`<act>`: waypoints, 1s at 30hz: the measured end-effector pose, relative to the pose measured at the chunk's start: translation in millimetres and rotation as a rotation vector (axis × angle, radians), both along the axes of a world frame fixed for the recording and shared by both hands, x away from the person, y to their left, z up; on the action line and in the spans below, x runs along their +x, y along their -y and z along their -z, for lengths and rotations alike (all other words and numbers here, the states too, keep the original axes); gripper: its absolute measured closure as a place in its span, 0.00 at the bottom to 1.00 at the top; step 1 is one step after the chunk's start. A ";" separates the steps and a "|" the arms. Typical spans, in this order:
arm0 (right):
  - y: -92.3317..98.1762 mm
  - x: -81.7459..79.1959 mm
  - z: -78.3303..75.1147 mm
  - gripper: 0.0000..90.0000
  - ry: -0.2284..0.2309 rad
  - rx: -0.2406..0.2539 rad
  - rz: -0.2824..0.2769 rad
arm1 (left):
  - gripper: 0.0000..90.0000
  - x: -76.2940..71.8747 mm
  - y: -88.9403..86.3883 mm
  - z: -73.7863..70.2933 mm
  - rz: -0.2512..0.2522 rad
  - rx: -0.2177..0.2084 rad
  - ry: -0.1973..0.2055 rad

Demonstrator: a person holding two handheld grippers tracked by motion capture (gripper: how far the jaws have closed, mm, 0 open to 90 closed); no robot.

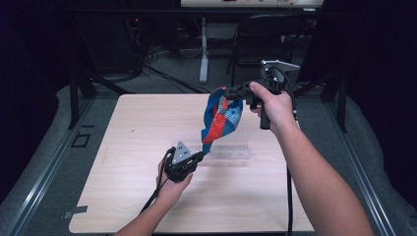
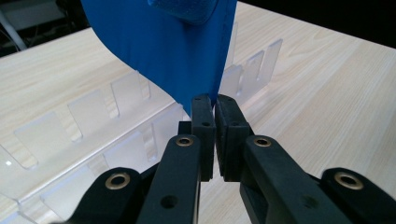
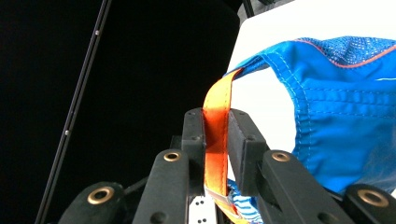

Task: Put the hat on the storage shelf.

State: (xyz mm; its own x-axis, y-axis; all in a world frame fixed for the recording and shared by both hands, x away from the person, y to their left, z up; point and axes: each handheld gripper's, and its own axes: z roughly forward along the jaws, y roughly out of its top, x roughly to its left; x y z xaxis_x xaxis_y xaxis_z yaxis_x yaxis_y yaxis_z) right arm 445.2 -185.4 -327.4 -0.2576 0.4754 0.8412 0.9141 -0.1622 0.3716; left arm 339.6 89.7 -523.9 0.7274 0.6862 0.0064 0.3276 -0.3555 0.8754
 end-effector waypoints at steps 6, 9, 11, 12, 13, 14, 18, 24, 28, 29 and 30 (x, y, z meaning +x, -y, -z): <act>-1.0 3.2 12.8 0.87 -0.021 -0.007 0.001 | 0.97 -1.1 0.3 8.4 -0.005 0.015 -0.011; -1.6 4.2 17.1 0.87 -0.028 -0.010 -0.001 | 0.97 -1.3 0.0 11.5 -0.008 0.019 -0.018; -1.9 4.8 20.5 0.87 -0.031 -0.014 -0.002 | 0.97 -1.1 -0.6 13.1 -0.010 0.024 -0.022; -2.0 5.2 22.3 0.87 -0.035 -0.016 -0.002 | 0.97 -1.0 -0.7 13.8 -0.011 0.025 -0.024; -2.1 5.2 23.7 0.87 -0.037 -0.019 -0.002 | 0.97 -0.7 -1.1 15.2 -0.012 0.025 -0.027; -2.4 5.5 25.7 0.87 -0.041 -0.022 0.001 | 0.97 -0.5 -1.3 16.5 -0.015 0.027 -0.027; -1.7 6.8 31.5 0.87 -0.054 -0.026 -0.003 | 0.97 -0.2 -2.1 19.2 -0.018 0.026 -0.032; 1.2 7.8 36.6 0.87 -0.062 -0.021 0.003 | 0.97 0.1 -2.9 19.6 -0.024 0.019 -0.030; 2.3 7.9 38.7 0.87 -0.062 -0.017 0.007 | 0.97 -0.3 -3.4 19.6 -0.025 0.021 -0.032; 2.5 7.9 38.8 0.87 -0.063 -0.016 0.007 | 0.97 -0.3 -3.5 19.6 -0.026 0.020 -0.033; 2.7 8.1 39.0 0.87 -0.062 -0.018 0.006 | 0.97 -0.2 -3.7 19.6 -0.026 0.020 -0.033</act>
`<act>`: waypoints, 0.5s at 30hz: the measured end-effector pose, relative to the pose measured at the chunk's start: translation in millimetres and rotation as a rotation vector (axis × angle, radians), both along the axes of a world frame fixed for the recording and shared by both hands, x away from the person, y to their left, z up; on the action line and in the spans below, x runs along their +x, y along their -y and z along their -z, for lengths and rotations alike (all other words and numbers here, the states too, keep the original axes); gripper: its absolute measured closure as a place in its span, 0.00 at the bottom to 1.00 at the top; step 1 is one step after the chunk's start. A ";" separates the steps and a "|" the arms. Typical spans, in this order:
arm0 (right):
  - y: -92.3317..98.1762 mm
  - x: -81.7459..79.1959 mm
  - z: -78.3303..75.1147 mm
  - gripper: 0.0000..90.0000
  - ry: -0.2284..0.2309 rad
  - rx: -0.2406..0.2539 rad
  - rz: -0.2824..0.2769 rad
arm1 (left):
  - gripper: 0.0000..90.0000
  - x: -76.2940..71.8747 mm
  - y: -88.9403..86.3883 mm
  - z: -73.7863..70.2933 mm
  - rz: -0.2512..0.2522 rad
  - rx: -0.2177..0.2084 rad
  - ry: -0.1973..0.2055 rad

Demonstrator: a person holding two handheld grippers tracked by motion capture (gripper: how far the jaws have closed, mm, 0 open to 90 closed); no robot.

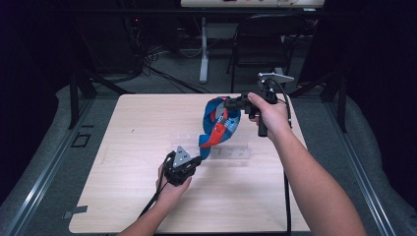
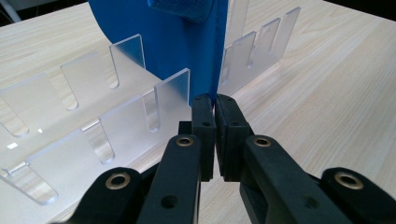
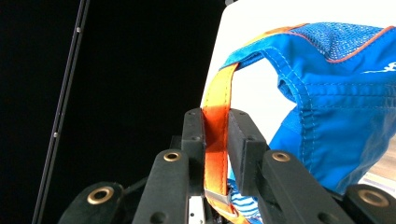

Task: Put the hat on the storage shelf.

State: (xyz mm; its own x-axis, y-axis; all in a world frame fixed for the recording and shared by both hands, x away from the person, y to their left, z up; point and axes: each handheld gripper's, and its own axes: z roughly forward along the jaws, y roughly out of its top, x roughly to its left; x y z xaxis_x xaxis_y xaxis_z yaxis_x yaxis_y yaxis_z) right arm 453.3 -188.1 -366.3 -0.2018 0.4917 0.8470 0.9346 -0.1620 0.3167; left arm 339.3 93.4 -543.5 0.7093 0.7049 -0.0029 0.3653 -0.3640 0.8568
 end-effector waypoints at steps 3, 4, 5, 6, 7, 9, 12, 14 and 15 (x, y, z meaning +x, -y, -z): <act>0.5 0.1 0.1 0.87 -0.002 -0.005 -0.001 | 0.97 0.0 -0.9 0.1 -0.002 -0.003 -0.001; 0.9 0.1 0.4 0.87 -0.003 -0.005 -0.002 | 0.97 -0.2 -1.2 -0.1 -0.001 -0.004 -0.001; 0.9 0.1 0.4 0.87 -0.003 -0.005 -0.002 | 0.97 -0.2 -1.2 -0.1 -0.001 -0.004 -0.001; 2.6 0.0 1.3 0.87 -0.003 -0.009 0.002 | 0.97 -0.6 -1.4 -0.1 -0.004 -0.009 0.002; 3.6 0.0 1.9 0.87 -0.002 -0.013 0.002 | 0.97 -1.4 -1.9 -0.8 -0.002 -0.012 0.002; 5.5 0.0 3.4 0.87 -0.004 -0.023 0.007 | 0.98 -2.5 -2.6 -1.8 0.002 -0.008 0.005; 9.4 0.2 7.9 0.87 -0.012 -0.036 0.023 | 0.96 -3.9 -4.2 -3.1 -0.002 -0.012 0.009; 12.1 0.1 10.0 0.86 -0.014 -0.048 0.030 | 0.94 -4.5 -6.0 -3.8 -0.004 -0.016 0.010; 13.9 -0.1 10.7 0.86 -0.012 -0.059 0.027 | 0.93 -4.9 -6.8 -3.9 -0.006 -0.017 0.008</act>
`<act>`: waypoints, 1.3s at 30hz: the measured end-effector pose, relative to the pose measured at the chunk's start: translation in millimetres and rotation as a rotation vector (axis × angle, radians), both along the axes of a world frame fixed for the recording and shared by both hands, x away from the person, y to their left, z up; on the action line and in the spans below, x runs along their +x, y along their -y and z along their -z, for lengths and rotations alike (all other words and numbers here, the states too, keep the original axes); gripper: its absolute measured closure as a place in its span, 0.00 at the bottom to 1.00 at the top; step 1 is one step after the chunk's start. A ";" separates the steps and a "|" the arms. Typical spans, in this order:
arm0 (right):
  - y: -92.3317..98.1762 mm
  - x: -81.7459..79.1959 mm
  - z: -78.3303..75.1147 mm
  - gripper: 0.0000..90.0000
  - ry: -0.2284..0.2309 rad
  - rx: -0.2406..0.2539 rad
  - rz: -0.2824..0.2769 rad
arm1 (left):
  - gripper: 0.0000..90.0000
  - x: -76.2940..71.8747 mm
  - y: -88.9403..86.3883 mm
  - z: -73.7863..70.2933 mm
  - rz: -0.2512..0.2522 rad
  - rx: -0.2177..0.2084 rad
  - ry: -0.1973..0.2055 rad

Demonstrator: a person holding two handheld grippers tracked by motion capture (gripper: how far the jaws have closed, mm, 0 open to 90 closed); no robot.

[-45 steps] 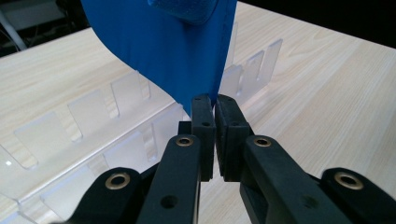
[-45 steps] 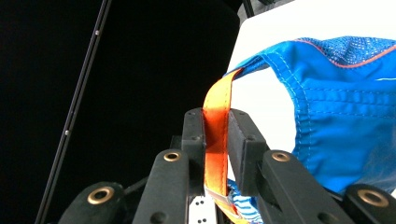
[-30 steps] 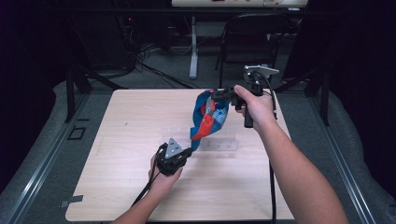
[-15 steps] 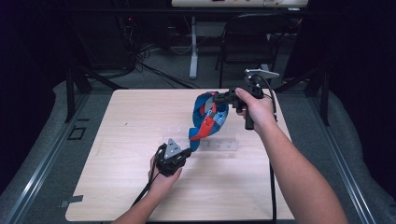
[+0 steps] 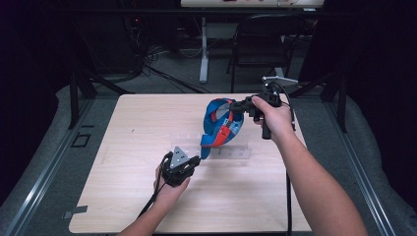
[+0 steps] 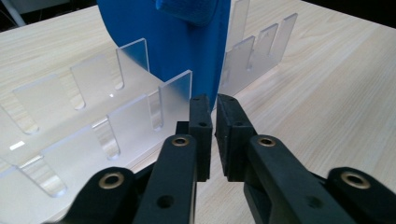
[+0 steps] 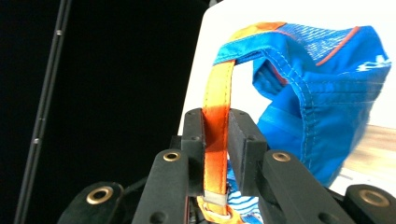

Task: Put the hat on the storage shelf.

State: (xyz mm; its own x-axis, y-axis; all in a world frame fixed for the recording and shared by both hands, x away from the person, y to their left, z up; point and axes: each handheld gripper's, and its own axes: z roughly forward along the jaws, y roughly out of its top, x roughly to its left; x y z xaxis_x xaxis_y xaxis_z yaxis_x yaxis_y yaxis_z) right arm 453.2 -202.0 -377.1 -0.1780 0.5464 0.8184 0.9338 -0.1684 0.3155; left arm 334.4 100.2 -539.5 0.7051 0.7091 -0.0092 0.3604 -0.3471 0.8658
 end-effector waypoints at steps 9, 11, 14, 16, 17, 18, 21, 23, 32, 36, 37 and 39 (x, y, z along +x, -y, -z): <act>14.3 -2.6 5.3 0.84 -0.007 -0.012 0.020 | 0.83 -1.9 -10.4 5.2 -0.002 -0.018 -0.042; 18.2 -3.5 7.1 0.84 -0.008 -0.023 0.030 | 0.82 -2.2 -12.0 5.6 -0.005 -0.020 -0.039; 21.6 -4.9 9.7 0.84 -0.011 -0.029 0.035 | 0.80 -2.9 -21.2 3.1 -0.009 -0.022 -0.037; 25.5 -8.6 15.0 0.83 -0.008 -0.062 0.041 | 0.76 -3.6 -30.0 0.8 -0.016 -0.023 -0.043; 26.3 -9.5 16.0 0.83 -0.011 -0.072 0.042 | 0.75 -3.6 -30.0 0.8 -0.016 -0.023 -0.043; 28.1 -11.3 18.0 0.82 -0.010 -0.103 0.034 | 0.74 -5.0 -36.6 -0.7 -0.016 -0.012 -0.048; 31.4 -16.3 23.6 0.80 -0.009 -0.131 0.040 | 0.73 -8.1 -45.3 -1.1 -0.021 -0.011 -0.046; 34.9 -20.6 29.9 0.79 -0.010 -0.172 0.039 | 0.71 -9.6 -51.4 -0.6 -0.024 -0.003 -0.065; 48.4 -44.1 51.8 0.69 0.015 -0.260 0.058 | 0.65 -10.8 -72.4 4.4 -0.037 0.002 -0.103; 51.4 -53.4 60.2 0.67 0.028 -0.290 0.054 | 0.61 -11.3 -79.2 8.0 -0.058 0.003 -0.109; 53.8 -60.2 66.4 0.66 0.035 -0.314 0.054 | 0.59 -11.0 -83.4 10.7 -0.069 -0.010 -0.109; 56.5 -67.0 74.0 0.63 0.040 -0.329 0.055 | 0.58 -10.4 -86.8 12.6 -0.077 -0.017 -0.106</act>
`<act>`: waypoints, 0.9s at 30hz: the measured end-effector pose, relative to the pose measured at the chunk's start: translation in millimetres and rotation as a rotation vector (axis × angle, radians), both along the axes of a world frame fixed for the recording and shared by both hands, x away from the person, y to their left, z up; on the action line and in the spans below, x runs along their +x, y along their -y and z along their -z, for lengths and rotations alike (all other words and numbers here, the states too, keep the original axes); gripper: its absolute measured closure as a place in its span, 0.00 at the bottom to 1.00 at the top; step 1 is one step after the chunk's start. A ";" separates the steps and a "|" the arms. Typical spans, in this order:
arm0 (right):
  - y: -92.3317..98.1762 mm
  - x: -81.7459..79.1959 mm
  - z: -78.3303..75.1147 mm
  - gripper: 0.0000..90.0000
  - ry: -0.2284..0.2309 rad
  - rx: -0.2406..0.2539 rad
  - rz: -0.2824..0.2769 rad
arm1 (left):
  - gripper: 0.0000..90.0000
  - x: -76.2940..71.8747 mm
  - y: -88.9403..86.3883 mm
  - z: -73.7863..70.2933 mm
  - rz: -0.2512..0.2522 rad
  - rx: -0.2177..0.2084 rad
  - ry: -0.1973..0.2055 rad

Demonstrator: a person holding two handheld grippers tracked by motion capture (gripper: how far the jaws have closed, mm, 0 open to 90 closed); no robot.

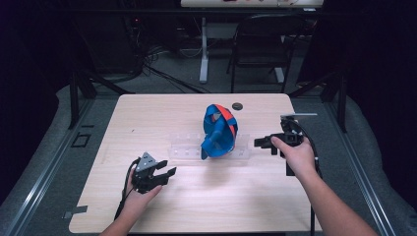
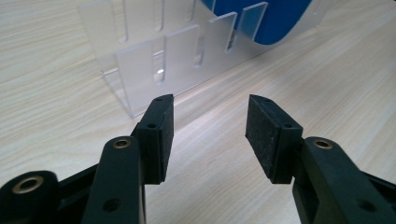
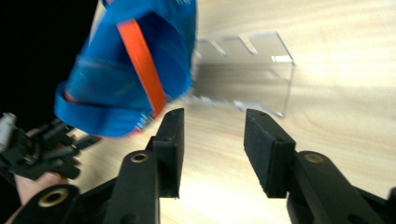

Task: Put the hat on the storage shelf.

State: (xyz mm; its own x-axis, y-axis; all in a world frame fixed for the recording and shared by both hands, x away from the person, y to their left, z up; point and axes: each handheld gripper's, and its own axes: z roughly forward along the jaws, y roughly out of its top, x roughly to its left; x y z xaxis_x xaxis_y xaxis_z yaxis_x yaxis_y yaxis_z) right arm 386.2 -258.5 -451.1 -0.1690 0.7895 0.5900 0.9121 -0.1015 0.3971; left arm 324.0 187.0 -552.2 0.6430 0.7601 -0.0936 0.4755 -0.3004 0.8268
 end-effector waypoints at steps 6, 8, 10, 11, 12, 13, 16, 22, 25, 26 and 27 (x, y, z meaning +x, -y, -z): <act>7.9 -21.4 29.6 0.53 0.057 -0.023 0.002 | 0.56 2.1 -5.2 5.6 -0.021 -0.006 -0.014; 11.2 -30.1 40.3 0.50 0.086 -0.016 0.011 | 0.55 2.3 -4.8 7.5 -0.027 -0.006 -0.022; 14.5 -38.4 49.2 0.48 0.120 -0.021 0.017 | 0.55 2.3 -4.1 8.7 -0.029 -0.003 -0.024; 14.5 -38.4 49.2 0.48 0.120 -0.021 0.017 | 0.54 2.3 -4.1 8.7 -0.029 -0.003 -0.024; 15.0 -42.9 53.7 0.47 0.142 -0.031 0.024 | 0.54 2.4 -3.8 8.9 -0.021 0.004 -0.022; 15.2 -52.7 63.1 0.46 0.181 -0.059 0.025 | 0.54 2.2 -3.1 9.0 -0.015 0.006 -0.021; 14.8 -63.8 73.3 0.45 0.203 -0.064 0.018 | 0.54 1.6 -1.9 9.3 -0.017 0.007 -0.021; 13.4 -81.8 85.0 0.45 0.280 -0.047 0.031 | 0.55 1.2 -1.1 10.6 -0.018 0.006 -0.027; 12.4 -94.6 91.5 0.45 0.339 -0.064 0.029 | 0.55 1.2 -0.7 11.5 -0.013 0.013 -0.025; 12.4 -94.6 91.5 0.45 0.339 -0.064 0.029 | 0.55 1.2 -0.7 11.5 -0.013 0.013 -0.025; 11.4 -100.8 96.0 0.45 0.360 -0.073 0.037 | 0.55 1.2 -0.3 11.6 -0.010 0.011 -0.025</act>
